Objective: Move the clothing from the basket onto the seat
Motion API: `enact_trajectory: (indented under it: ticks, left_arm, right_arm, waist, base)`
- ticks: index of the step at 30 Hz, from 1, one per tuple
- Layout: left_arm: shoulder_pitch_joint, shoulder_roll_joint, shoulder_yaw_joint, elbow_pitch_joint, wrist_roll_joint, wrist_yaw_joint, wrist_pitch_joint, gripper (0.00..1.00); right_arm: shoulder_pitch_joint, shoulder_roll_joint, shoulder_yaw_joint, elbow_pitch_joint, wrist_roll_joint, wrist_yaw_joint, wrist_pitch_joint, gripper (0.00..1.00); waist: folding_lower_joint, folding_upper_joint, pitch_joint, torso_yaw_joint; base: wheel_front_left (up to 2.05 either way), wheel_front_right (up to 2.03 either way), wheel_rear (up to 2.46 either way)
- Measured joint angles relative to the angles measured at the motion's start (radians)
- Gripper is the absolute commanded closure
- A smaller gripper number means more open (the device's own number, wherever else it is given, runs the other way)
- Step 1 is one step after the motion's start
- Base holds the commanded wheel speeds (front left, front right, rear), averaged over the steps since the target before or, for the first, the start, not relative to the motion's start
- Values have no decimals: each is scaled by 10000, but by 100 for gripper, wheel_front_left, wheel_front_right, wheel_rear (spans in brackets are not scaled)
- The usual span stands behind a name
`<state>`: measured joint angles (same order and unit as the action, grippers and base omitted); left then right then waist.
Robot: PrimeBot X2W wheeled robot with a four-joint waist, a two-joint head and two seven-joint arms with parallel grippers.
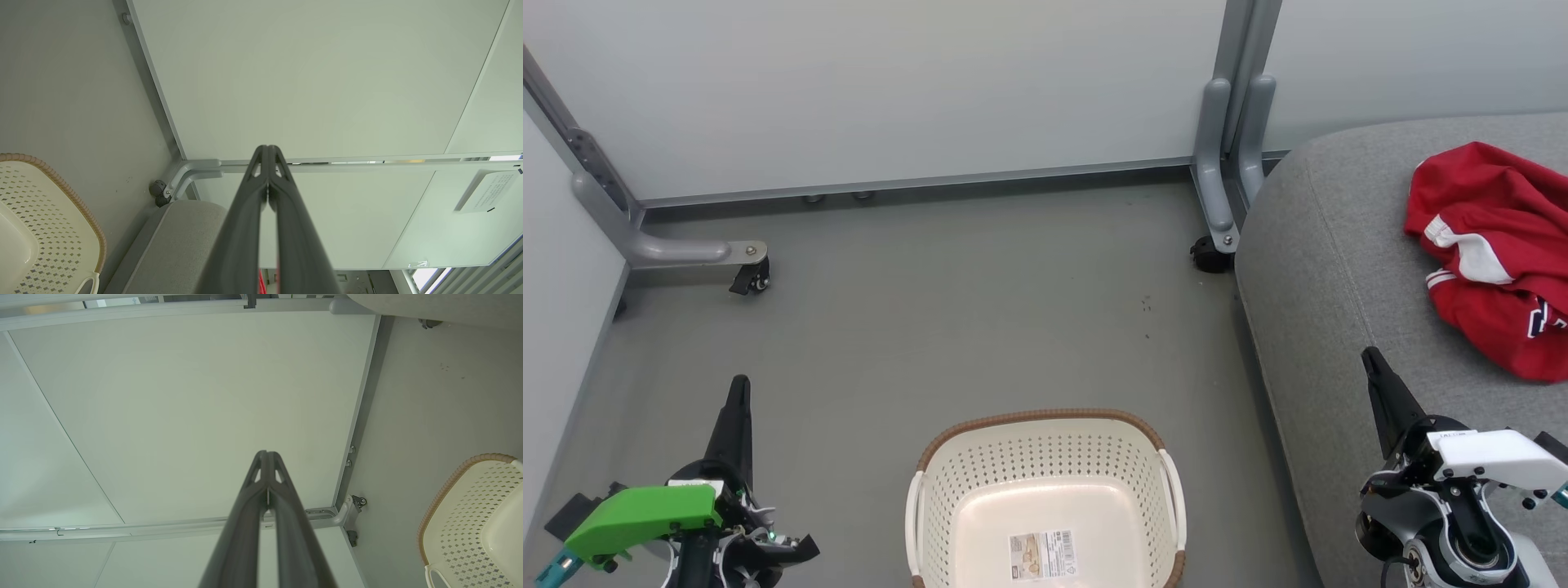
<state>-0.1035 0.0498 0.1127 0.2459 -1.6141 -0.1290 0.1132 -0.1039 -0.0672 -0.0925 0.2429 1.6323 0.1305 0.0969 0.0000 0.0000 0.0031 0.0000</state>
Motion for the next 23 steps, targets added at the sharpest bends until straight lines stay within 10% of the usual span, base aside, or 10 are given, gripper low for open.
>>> enact_trajectory:
  ticks: [23]
  left_arm:
    - [0,-2,10,0,0,0,2,100]
  right_arm:
    - [-4,58,-63,4,-59,0,46,100]
  waist:
    - [0,0,0,0]
  base:
    - [0,0,0]
